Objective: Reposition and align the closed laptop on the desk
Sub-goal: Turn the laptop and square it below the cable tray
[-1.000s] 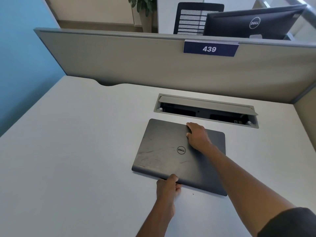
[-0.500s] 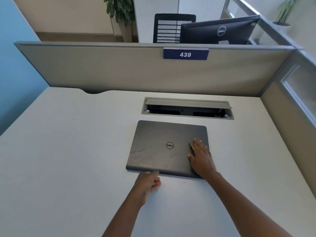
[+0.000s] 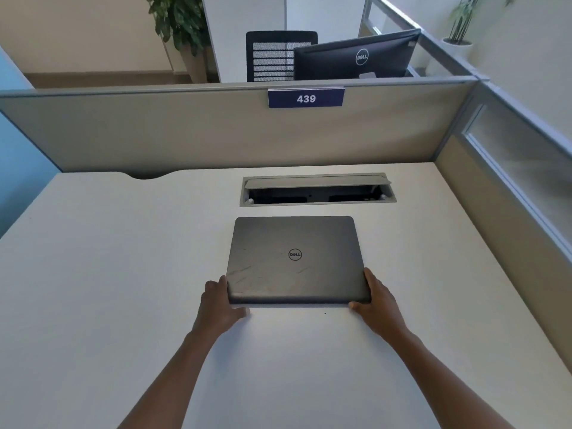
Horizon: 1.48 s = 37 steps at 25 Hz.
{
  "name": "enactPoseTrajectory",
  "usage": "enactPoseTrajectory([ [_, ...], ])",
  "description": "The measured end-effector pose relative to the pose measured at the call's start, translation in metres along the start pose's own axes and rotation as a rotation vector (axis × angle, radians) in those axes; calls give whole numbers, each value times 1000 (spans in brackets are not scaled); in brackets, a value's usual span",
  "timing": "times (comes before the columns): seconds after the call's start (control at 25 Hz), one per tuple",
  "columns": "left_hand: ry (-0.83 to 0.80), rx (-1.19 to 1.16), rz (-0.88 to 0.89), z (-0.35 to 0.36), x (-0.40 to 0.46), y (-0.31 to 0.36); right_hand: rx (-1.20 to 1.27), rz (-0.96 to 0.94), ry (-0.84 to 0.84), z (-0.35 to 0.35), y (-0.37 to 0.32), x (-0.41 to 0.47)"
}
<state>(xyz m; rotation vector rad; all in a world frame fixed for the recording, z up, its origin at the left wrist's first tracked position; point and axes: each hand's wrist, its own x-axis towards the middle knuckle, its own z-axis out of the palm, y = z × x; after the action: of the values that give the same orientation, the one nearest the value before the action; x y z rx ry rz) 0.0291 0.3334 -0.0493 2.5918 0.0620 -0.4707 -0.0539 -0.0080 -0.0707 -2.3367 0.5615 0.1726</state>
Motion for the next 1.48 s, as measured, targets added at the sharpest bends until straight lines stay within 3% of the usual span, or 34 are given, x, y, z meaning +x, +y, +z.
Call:
enactPoseTrajectory([
  [0.24,105,-100,-18,7,3,1,-3,10,22,3,-2,3],
  [0.52,87,-193,-109,10,-2,9,-89,-30,-31,-10,-3,14],
  [0.6,253,-179,-191,16,-20,22,-114,-65,-20,-14,-5,16],
  [0.68,500,-210,-150,39,-49,47,-107,-73,96,-18,-12,25],
  [0.72,528,-267,-116,55,-63,63,-101,-76,154,-19,-18,34],
  [0.8,386,-617,-225,74,-79,100,-110,-125,140,-20,-38,59],
  [0.88,144,-1039,-553,86,-74,127,-148,-216,38,-19,-62,88],
  [0.92,91,-1177,-671,91,-69,135,-170,-262,-4,-18,-75,103],
  [1.0,91,-1341,-738,96,-59,145,-238,-364,-70,-18,-96,132],
  [1.16,166,-1534,-818,95,-38,158,-360,-473,-195,-16,-125,176],
  [1.48,277,-1601,-884,103,-27,155,-520,-546,-376,12,-152,214],
])
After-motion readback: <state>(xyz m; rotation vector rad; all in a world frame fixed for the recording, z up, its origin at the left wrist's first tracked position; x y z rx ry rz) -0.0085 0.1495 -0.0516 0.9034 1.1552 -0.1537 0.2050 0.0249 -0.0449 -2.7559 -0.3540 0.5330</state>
